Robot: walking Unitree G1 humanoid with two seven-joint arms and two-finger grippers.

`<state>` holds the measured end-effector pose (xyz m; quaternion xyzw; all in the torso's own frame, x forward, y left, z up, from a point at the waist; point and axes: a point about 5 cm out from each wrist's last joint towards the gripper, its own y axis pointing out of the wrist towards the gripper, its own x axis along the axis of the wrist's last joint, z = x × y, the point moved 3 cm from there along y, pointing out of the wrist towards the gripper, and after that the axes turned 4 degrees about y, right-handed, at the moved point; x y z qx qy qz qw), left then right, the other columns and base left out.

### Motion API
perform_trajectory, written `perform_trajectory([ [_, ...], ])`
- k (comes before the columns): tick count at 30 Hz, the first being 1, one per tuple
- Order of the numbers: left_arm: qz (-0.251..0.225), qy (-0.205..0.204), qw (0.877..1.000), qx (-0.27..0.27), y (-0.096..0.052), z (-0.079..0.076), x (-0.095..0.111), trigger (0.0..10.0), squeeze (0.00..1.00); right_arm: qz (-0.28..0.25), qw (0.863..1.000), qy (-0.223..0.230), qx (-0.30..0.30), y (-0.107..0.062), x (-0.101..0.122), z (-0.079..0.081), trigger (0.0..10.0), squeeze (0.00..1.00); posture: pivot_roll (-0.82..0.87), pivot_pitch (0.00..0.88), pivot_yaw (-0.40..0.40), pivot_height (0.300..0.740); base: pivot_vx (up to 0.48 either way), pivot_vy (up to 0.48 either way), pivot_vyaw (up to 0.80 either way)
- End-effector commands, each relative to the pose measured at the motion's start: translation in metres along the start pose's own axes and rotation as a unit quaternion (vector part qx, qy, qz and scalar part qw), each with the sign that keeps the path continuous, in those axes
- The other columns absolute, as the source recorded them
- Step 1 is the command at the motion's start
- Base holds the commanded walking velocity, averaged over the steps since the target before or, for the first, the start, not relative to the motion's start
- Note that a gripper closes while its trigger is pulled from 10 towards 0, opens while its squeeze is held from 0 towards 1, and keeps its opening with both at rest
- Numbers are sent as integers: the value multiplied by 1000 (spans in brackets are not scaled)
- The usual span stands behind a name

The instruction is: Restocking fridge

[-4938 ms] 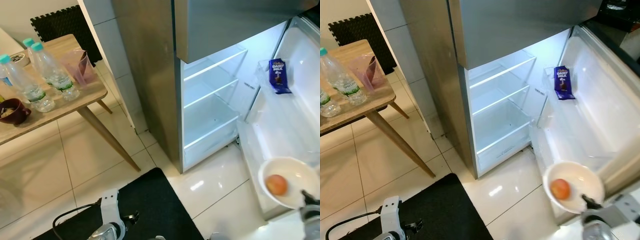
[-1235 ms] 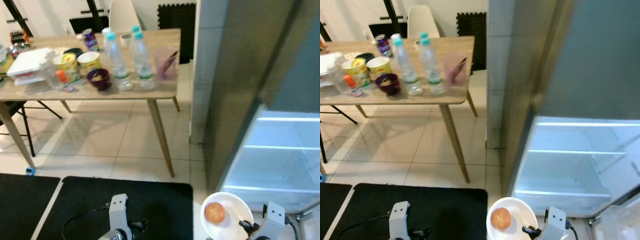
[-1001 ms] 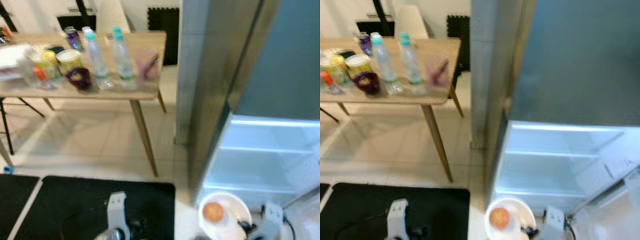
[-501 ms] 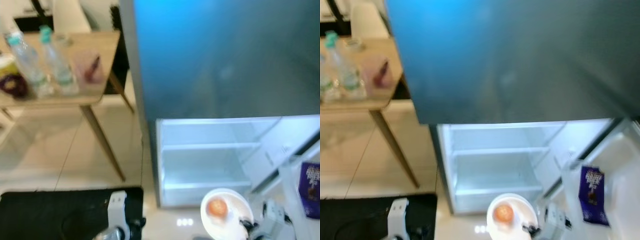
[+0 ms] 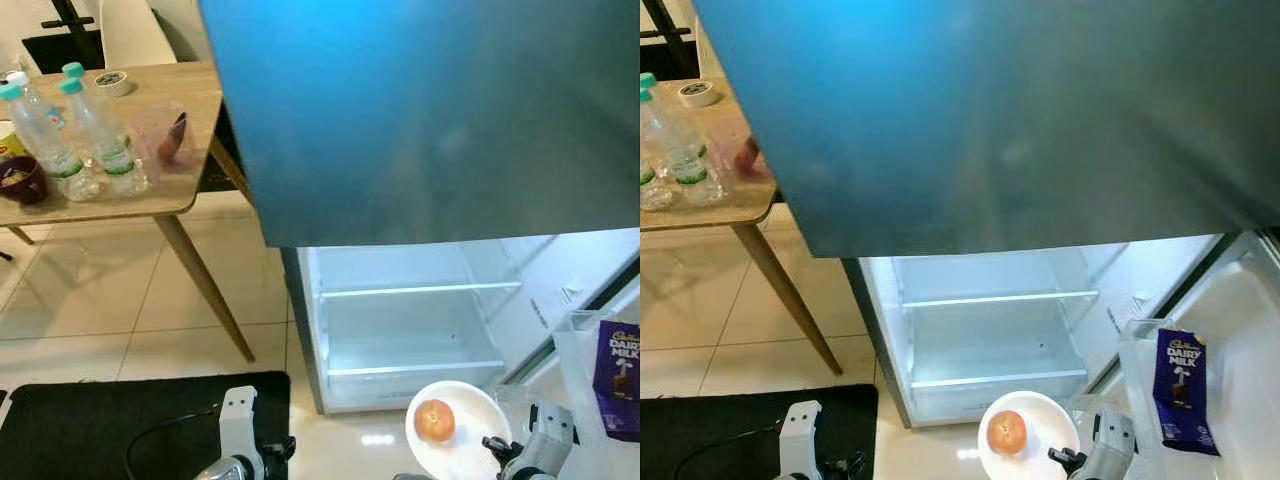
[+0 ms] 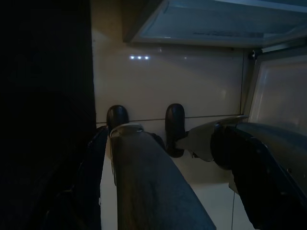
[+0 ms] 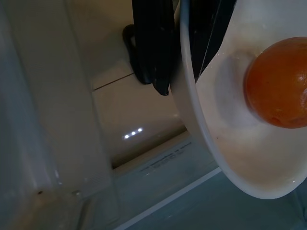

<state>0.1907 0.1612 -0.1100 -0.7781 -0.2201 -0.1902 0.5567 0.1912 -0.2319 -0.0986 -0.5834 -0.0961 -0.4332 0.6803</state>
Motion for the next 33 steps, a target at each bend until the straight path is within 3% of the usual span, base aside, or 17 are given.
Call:
perform_trajectory([
  [1, 8, 22, 1000, 10, -1, 4, -2, 10000, 0, -6, 1000, 9, 1, 0, 2, 0, 10000, 0, -99, 75, 33, 740, 0, -465, 0],
  [3, 15, 40, 999, 22, -2, 6, -3, 10000, 0, -7, 1000, 8, 2, 1, 3, 1, 10000, 0, -99, 75, 33, 740, 0, -465, 0],
  [6, 13, 25, 999, 24, -2, 7, -4, 10000, 0, -9, 1000, 8, 3, 1, 4, 2, 10000, 0, -101, 75, 36, 740, 0, -463, 0],
  [15, 14, 11, 1000, 24, -3, 8, -8, 10000, 0, -7, 1000, 4, 6, 1, 4, 3, 10000, 0, -93, 78, 31, 740, 0, 0, 0],
  [22, 5, 7, 1000, 19, -3, 7, -5, 10000, 0, -10, 1000, 3, 9, 3, 6, 6, 10000, 0, -93, 78, 33, 740, 0, 0, -693],
  [33, -9, 35, 999, 1, 2, -2, 8, 10000, 0, -36, 999, 10, 33, 8, 23, 19, 10000, 0, -91, 81, 32, 740, 0, 0, 0],
])
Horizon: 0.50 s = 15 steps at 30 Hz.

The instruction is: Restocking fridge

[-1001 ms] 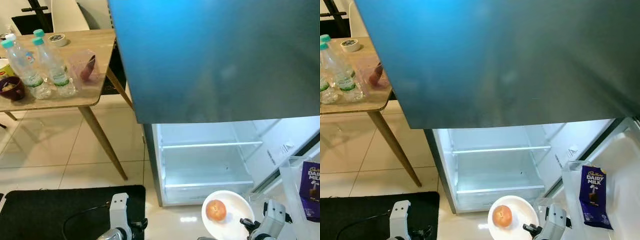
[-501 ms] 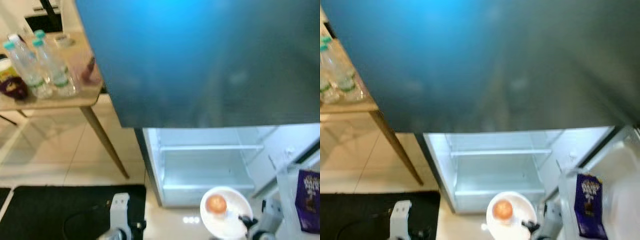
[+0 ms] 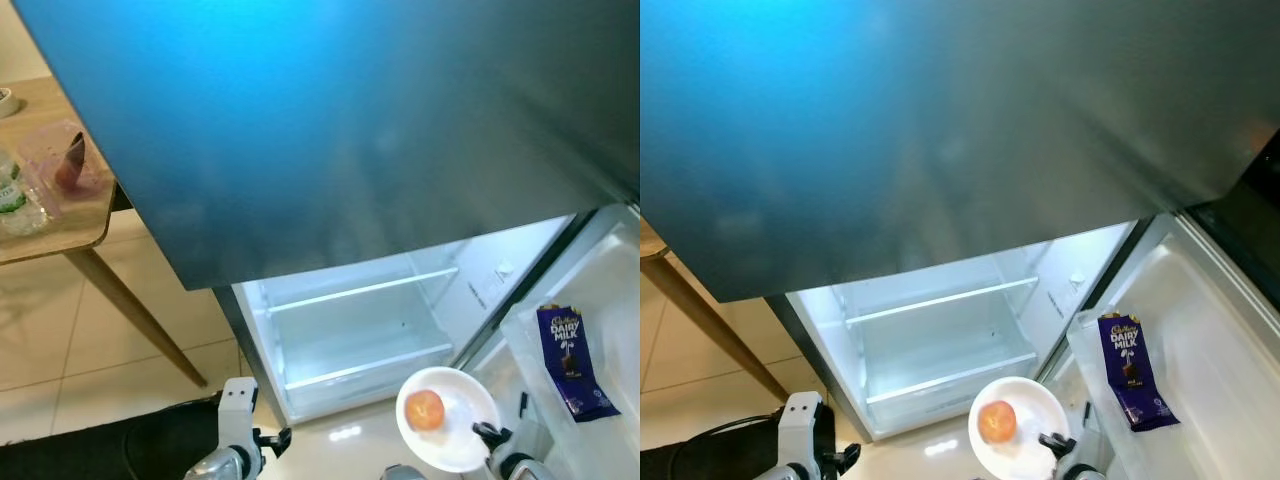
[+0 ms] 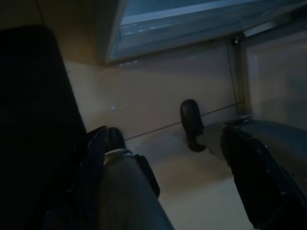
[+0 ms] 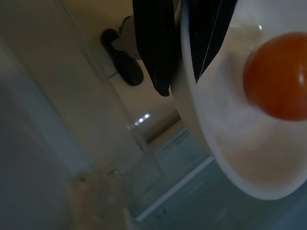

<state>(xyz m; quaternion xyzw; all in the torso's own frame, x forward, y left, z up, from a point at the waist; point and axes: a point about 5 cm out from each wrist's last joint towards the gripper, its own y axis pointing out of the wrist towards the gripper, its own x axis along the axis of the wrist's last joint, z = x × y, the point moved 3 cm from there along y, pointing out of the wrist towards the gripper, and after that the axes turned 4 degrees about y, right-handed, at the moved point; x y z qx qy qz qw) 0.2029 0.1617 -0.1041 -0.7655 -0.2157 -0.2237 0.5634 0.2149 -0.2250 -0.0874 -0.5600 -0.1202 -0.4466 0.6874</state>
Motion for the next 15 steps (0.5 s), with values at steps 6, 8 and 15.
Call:
perform_trajectory([
  [6, 8, 20, 1000, -13, 0, -5, -6, 10000, 0, -26, 999, 13, 20, 4, 12, 9, 10000, 0, -90, 84, 34, 740, 0, 0, 0],
  [8, 8, 23, 1000, -15, 0, -6, -6, 10000, 0, -28, 999, 14, 21, 4, 13, 9, 10000, 0, -90, 84, 34, 740, 0, 0, 0],
  [15, -1, 45, 999, -29, 3, -12, 1, 10000, 0, -43, 998, 23, 47, 9, 28, 21, 10000, 0, -88, 77, 28, 740, 0, 0, 0],
])
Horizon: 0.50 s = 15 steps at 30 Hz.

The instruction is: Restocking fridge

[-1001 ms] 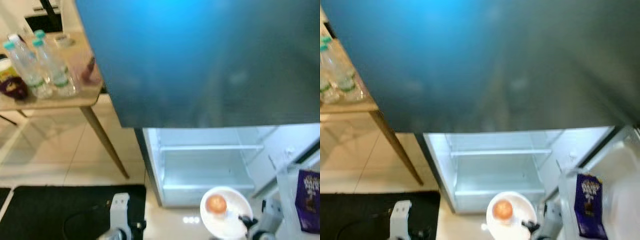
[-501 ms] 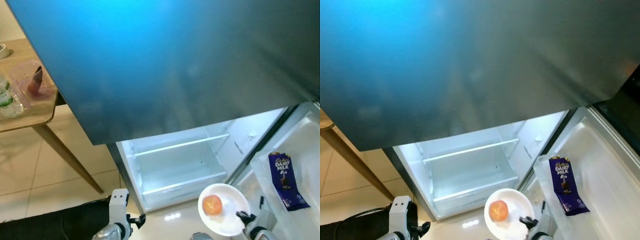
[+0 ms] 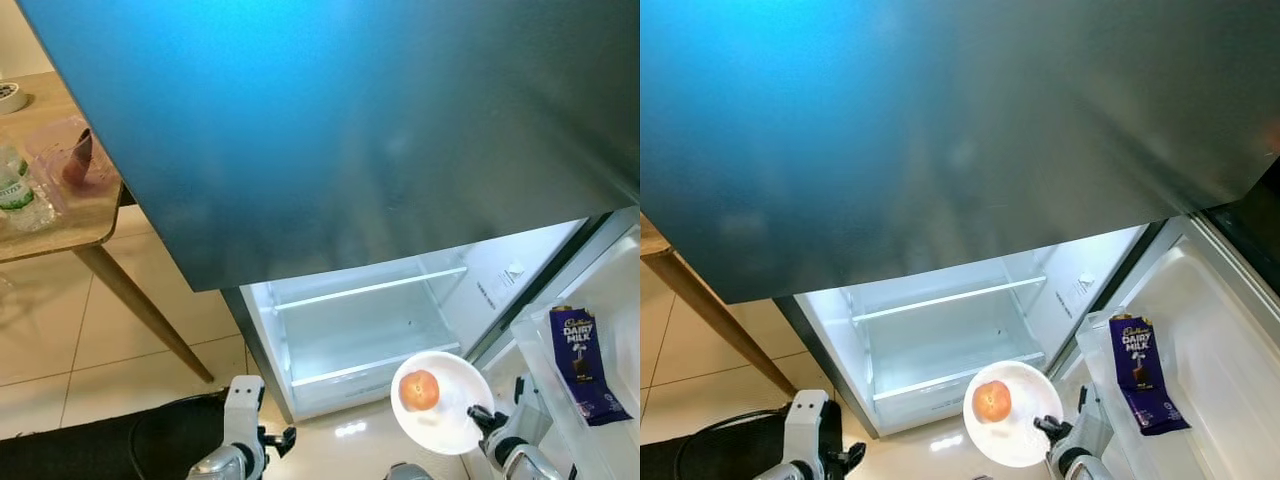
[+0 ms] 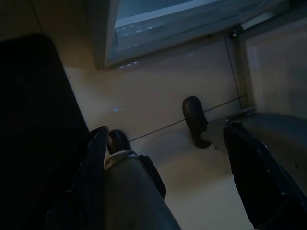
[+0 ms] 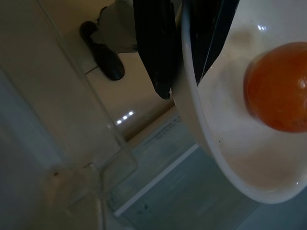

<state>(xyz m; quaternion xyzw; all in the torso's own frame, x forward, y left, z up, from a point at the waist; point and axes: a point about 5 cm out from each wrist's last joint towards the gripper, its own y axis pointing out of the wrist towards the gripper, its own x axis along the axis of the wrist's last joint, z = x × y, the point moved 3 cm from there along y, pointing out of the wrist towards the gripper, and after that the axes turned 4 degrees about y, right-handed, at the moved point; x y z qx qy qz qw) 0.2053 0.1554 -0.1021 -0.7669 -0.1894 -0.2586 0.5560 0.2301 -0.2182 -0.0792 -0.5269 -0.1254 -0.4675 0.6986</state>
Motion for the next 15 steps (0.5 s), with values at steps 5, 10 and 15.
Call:
perform_trajectory([
  [5, -7, 8, 1000, -14, 4, -10, 5, 10000, 0, -32, 999, -19, 1, 5, 21, 3, 10000, 0, -89, 74, 27, 740, 0, 0, 0],
  [10, -4, 11, 1000, -18, 4, -12, 3, 10000, 0, -53, 998, -8, -36, -1, 35, -17, 10000, 0, -94, 74, 28, 740, 0, 0, 0],
  [15, 2, 12, 1000, -17, 3, -10, -1, 10000, 0, -58, 997, -5, -56, -7, 42, -33, 10000, 0, -93, 80, 27, 740, 0, 0, 0],
])
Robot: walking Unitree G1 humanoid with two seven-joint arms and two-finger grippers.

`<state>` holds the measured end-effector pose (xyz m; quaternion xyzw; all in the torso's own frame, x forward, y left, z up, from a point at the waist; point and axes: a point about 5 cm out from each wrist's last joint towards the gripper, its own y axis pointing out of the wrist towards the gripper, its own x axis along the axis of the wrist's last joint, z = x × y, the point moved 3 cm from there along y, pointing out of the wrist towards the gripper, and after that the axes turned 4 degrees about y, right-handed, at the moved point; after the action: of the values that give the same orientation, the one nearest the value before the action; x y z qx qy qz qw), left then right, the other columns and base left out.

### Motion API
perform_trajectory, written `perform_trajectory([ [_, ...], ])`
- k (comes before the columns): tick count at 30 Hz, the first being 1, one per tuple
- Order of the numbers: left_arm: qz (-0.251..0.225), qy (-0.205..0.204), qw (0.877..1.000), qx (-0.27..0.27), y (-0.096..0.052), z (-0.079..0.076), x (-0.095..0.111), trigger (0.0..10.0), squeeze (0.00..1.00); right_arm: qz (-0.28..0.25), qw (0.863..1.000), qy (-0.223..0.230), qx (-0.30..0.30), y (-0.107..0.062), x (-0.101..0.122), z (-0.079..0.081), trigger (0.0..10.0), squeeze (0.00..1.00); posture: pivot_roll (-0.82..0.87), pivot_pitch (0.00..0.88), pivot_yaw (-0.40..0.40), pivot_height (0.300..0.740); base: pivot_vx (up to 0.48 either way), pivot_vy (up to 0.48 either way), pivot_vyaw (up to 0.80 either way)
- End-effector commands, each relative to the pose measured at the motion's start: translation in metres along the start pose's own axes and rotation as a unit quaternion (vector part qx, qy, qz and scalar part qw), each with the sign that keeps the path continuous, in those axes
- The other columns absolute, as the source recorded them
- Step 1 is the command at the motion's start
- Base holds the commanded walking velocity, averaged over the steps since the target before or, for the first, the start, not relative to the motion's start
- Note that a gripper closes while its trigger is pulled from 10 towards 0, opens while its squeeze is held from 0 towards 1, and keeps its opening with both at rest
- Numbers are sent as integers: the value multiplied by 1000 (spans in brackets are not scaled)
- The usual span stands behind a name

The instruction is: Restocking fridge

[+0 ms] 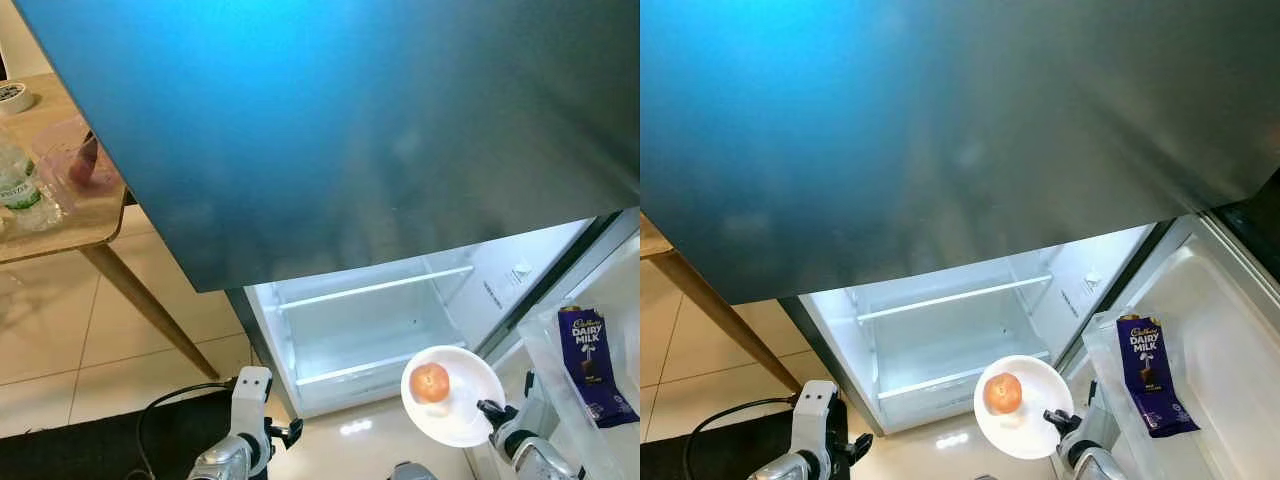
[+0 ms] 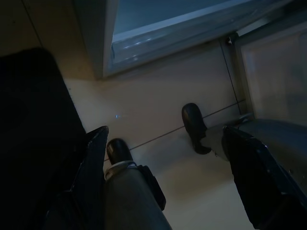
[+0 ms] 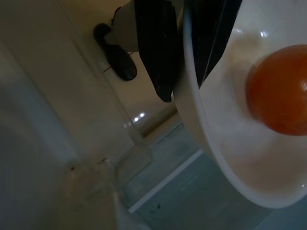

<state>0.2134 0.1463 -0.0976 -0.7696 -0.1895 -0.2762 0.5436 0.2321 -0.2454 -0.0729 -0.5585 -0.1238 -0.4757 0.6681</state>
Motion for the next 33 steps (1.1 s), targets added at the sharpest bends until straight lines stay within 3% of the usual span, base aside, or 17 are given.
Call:
perform_trajectory([
  [1, 15, 1, 1000, -2, -2, -2, -11, 10000, 0, -41, 999, 10, -19, -3, 22, -16, 10000, 0, -93, 81, 26, 740, 0, 0, 0],
  [9, 18, -2, 1000, 0, -2, -1, -14, 10000, 0, -41, 998, 11, -36, -5, 21, -23, 10000, 0, -91, 84, 28, 740, 0, 0, 0],
  [15, 18, 0, 1000, -2, -2, -2, -13, 10000, 0, -38, 999, 17, -24, -3, 20, -18, 10000, 0, -91, 84, 31, 740, 0, 0, 0],
  [22, 16, 1, 1000, -1, -2, -1, -11, 10000, 0, -2, 999, 6, 31, 0, 3, 4, 10000, 0, -89, 84, 33, 740, 0, 0, 0],
  [28, 16, 6, 1000, -3, -2, -2, -12, 10000, 0, 42, 994, -5, 96, 1, -21, 32, 10000, 0, -84, 87, 32, 740, 0, 0, 0],
  [33, 5, 20, 1000, -12, 0, -5, -5, 10000, 0, 42, 992, -8, 121, 4, -23, 50, 10000, 0, -81, 88, 33, 740, 0, 0, 0],
])
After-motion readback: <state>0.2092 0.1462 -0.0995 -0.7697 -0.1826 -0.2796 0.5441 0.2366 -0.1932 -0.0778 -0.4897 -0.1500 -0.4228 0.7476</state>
